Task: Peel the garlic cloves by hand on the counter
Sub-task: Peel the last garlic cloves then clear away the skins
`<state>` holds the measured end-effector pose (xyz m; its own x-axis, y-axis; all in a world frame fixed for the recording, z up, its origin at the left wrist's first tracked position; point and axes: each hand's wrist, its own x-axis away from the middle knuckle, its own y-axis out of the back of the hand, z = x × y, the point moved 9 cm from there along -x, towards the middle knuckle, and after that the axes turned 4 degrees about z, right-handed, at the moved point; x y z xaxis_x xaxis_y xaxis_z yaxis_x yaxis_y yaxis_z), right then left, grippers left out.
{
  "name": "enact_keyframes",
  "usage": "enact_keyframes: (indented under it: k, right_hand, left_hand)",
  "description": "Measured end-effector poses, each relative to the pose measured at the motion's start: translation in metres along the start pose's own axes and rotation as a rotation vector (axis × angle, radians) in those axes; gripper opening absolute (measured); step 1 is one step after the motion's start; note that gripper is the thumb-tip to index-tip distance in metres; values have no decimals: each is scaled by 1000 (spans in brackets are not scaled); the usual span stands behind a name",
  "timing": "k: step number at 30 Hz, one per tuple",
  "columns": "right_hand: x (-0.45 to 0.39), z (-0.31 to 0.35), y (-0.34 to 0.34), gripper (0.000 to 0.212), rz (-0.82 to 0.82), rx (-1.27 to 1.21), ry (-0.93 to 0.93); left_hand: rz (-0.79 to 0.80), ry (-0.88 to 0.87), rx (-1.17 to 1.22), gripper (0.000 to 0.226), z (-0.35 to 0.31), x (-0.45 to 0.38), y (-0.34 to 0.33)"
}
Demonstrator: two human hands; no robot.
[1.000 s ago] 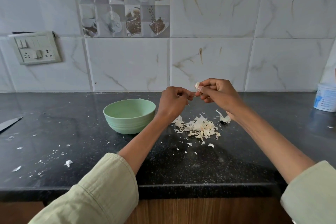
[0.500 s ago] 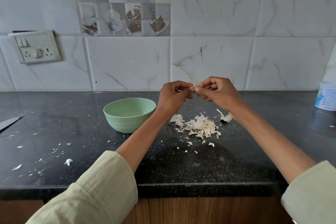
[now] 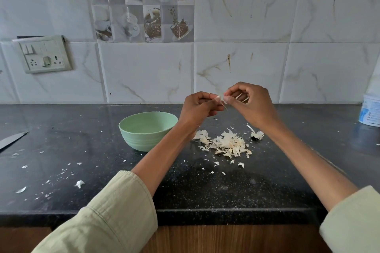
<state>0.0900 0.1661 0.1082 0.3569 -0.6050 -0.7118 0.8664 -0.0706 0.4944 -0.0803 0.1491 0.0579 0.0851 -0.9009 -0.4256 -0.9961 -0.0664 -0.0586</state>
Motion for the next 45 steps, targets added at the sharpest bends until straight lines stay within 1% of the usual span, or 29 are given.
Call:
enact_keyframes:
  k: [3,8,14,22,29,36,39,42,45]
  right_hand:
    - [1,6,-1,7,8,36,40]
    - [2,11,2,5,-19,51,53]
    - [3,10,0,3,-6,35,41]
    - [4,9,4,6,-46,34,26]
    - [5,9,2,10,-53,21,20]
    - [2,4,0,14,-29,12,-3]
    - [1,4,-1,7,-1,29,-13]
    - [1,2,-1,16,2,57,-25]
    - [1,1,2,25,-12,53,-23]
  left_hand:
    - [30,1,9,18,2,0,-3]
    - [29,8,31,21,6,-2,-2]
    - [21,70,110,24,15,-1,-3]
    - [17,59,117,22,12,0,-6]
    - [71,109,169,15,17,0,-14]
    - [80,176,309,29,21,-2,-16]
    - [68,168,303,25,19,-2,-15]
    - [28,146,266,14,18,-3,-7]
    - [11,120,203,19,16,-3,-4]
